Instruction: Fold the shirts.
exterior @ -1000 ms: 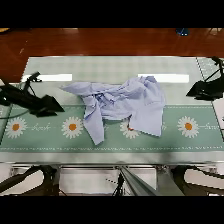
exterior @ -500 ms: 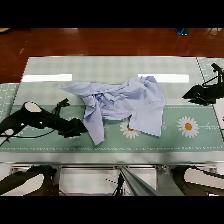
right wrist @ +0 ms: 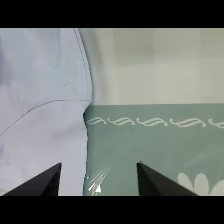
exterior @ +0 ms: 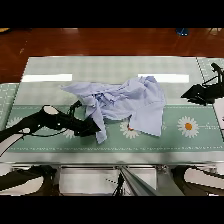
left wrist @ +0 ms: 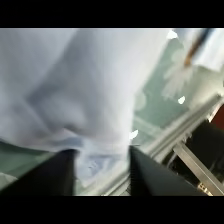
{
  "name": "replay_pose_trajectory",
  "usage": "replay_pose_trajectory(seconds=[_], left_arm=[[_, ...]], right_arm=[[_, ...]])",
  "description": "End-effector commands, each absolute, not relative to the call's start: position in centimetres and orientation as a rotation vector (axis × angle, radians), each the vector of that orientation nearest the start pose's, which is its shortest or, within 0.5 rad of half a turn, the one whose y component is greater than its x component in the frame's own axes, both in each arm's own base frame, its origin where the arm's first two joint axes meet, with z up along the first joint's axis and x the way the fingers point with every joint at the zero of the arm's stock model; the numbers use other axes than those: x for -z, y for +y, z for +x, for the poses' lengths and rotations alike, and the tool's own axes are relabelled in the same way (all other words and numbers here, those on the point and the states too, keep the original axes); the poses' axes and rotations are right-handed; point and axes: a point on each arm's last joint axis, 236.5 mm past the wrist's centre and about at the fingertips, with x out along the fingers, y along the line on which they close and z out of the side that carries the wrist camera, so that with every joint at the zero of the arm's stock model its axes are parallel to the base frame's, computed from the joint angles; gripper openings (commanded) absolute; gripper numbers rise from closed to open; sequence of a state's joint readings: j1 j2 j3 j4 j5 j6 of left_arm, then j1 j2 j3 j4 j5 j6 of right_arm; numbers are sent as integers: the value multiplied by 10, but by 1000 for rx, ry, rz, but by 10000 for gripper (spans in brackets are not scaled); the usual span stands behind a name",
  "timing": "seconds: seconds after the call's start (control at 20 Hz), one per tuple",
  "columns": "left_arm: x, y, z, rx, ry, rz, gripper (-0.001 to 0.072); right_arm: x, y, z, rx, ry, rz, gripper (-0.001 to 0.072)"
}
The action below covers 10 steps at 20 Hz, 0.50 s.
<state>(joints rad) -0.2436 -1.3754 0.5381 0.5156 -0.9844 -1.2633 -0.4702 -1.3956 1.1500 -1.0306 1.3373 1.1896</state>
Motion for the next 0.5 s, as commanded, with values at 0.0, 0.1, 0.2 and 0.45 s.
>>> replay_pose_trajectory(seconds=[0.0, 0.1, 0.2, 0.45], left_arm=[[128, -229, 219, 415, 1670, -807, 356], [127, -230, 221, 390, 1677, -835, 329], [126, -230, 222, 389, 1677, -837, 153], [125, -231, 220, 425, 1673, -812, 25]], right_arm=[[10, -48, 359, -211, 1329, 538, 532], [10, -48, 359, -211, 1328, 538, 532], [10, -49, 359, -210, 1327, 538, 531], [10, -49, 360, -209, 1325, 537, 530]])
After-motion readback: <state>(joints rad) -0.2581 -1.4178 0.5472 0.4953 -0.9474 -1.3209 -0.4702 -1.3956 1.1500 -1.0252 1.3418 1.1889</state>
